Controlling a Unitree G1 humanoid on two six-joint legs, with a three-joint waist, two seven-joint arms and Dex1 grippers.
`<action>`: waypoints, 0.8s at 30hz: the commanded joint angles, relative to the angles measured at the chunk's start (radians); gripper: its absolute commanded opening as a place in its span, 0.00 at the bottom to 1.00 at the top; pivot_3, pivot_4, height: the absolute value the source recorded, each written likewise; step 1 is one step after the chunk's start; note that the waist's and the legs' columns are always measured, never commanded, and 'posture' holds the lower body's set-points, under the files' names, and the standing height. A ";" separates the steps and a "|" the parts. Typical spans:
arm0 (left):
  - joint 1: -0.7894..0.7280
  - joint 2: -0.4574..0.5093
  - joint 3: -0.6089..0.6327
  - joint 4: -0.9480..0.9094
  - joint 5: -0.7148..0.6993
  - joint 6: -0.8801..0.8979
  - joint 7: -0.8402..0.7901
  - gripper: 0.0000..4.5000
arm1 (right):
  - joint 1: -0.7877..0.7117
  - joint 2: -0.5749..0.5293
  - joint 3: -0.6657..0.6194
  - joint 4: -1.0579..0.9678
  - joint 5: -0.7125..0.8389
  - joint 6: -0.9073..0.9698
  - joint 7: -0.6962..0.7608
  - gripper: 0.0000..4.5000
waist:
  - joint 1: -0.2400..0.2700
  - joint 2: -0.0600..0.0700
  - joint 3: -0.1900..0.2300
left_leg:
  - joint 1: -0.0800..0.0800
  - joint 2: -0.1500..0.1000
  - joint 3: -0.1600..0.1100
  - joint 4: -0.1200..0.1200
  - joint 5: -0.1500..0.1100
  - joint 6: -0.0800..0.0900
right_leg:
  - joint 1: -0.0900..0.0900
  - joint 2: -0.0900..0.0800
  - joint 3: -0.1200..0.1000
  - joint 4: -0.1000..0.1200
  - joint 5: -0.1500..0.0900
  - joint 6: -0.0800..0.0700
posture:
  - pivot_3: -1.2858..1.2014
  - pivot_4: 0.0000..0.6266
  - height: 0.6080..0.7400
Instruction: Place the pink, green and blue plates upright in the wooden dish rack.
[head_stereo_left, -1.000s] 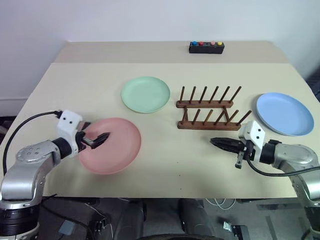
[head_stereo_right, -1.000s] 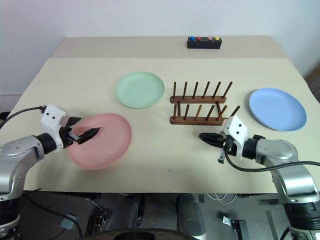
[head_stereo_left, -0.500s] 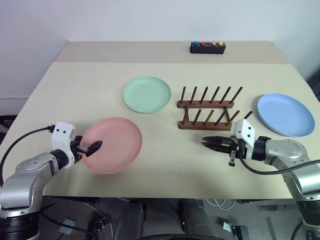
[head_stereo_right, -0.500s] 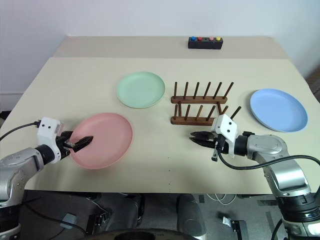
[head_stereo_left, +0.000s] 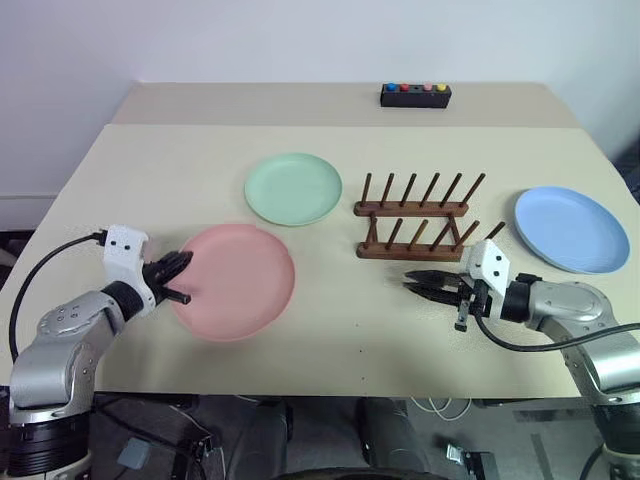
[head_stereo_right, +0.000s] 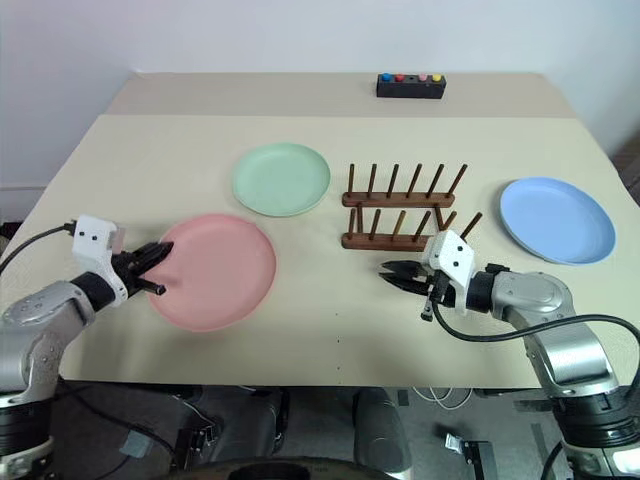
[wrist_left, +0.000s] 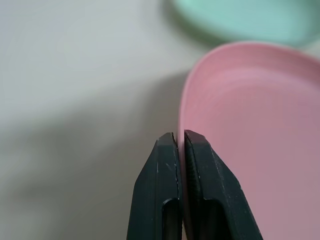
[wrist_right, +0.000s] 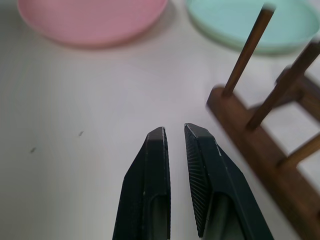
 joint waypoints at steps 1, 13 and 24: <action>-0.181 -0.044 0.051 -0.027 0.001 -0.044 0.154 0.01 | -0.082 0.029 0.012 -0.055 -0.014 -0.043 -0.031 0.12 | -0.001 -0.001 0.000 | -0.001 0.000 -0.001 0.001 0.000 0.000 | 0.000 0.000 -0.001 0.000 0.001 0.000 | 0.52 0.24 0.96; -0.504 -0.211 -0.122 -0.082 0.103 -0.096 0.405 0.00 | -0.438 0.198 0.240 0.056 -0.328 -0.179 -0.203 0.40 | -0.009 -0.002 0.000 | -0.003 0.000 -0.001 -0.003 0.001 -0.002 | -0.005 0.000 -0.001 0.000 0.002 0.003 | 0.52 0.24 0.96; -0.514 -0.393 -0.292 -0.097 0.204 -0.143 0.496 0.00 | -0.521 0.245 0.375 0.195 -0.651 -0.511 -0.356 0.72 | -0.011 -0.003 0.001 | -0.003 -0.001 -0.001 -0.004 0.002 -0.003 | -0.005 0.000 -0.001 0.000 0.002 0.002 | 0.52 0.24 0.96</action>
